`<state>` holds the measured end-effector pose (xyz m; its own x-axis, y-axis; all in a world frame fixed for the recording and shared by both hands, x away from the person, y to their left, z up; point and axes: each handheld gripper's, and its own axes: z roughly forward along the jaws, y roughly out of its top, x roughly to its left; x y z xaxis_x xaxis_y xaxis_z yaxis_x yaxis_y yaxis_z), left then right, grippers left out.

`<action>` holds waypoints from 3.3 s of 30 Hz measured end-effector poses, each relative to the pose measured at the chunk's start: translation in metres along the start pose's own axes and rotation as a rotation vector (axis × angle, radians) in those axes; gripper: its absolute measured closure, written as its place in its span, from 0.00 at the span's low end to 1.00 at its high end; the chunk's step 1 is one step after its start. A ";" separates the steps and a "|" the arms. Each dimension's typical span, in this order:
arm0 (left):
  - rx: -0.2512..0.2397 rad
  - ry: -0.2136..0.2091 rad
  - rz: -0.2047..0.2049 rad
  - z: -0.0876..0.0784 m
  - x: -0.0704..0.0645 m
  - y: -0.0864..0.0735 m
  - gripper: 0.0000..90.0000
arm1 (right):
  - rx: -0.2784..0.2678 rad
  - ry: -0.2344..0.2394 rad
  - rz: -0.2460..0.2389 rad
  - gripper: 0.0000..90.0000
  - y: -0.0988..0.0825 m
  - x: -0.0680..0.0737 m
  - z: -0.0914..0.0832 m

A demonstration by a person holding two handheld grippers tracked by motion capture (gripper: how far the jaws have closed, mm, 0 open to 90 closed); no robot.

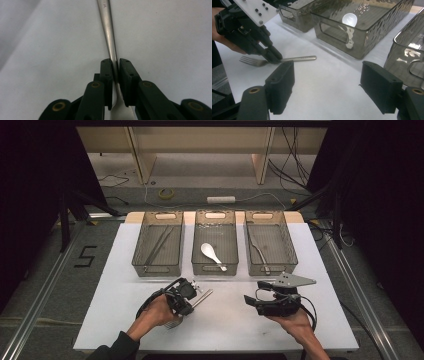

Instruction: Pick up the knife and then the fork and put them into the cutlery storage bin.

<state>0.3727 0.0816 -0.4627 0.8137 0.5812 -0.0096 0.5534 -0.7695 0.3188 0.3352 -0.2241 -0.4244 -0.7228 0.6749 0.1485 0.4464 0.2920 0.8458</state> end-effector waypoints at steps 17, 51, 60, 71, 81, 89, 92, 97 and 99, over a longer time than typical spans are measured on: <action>-0.059 -0.005 0.029 -0.010 0.000 -0.001 0.93 | -0.003 0.009 -0.006 0.32 0.001 0.002 0.000; -0.161 -0.134 0.153 -0.049 -0.040 0.009 0.93 | 0.092 0.105 -0.333 0.34 0.001 0.060 0.034; -0.152 -0.160 0.172 -0.048 -0.046 0.011 0.93 | 0.147 0.108 -0.454 0.38 -0.003 0.075 0.047; -0.154 -0.205 0.189 -0.049 -0.052 0.012 0.93 | 0.212 0.093 -0.614 0.56 -0.010 0.086 0.060; -0.157 -0.250 0.183 -0.047 -0.055 0.012 0.93 | 0.238 0.085 -0.728 0.79 -0.012 0.092 0.064; -0.143 -0.219 0.192 -0.045 -0.054 0.013 0.88 | 0.265 0.096 -0.858 0.95 -0.016 0.100 0.065; -0.135 -0.258 0.198 -0.047 -0.051 0.013 0.75 | 0.270 0.100 -0.859 0.97 -0.016 0.100 0.065; -0.180 -0.243 0.173 -0.049 -0.050 0.012 0.59 | 0.284 0.093 -0.859 0.97 -0.015 0.095 0.063; -0.191 -0.243 0.177 -0.050 -0.048 0.012 0.56 | 0.289 0.090 -0.851 0.97 -0.015 0.093 0.062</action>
<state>0.3309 0.0578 -0.4108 0.9254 0.3454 -0.1561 0.3752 -0.7760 0.5070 0.2940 -0.1239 -0.4553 -0.9025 0.1003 -0.4189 -0.1522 0.8355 0.5279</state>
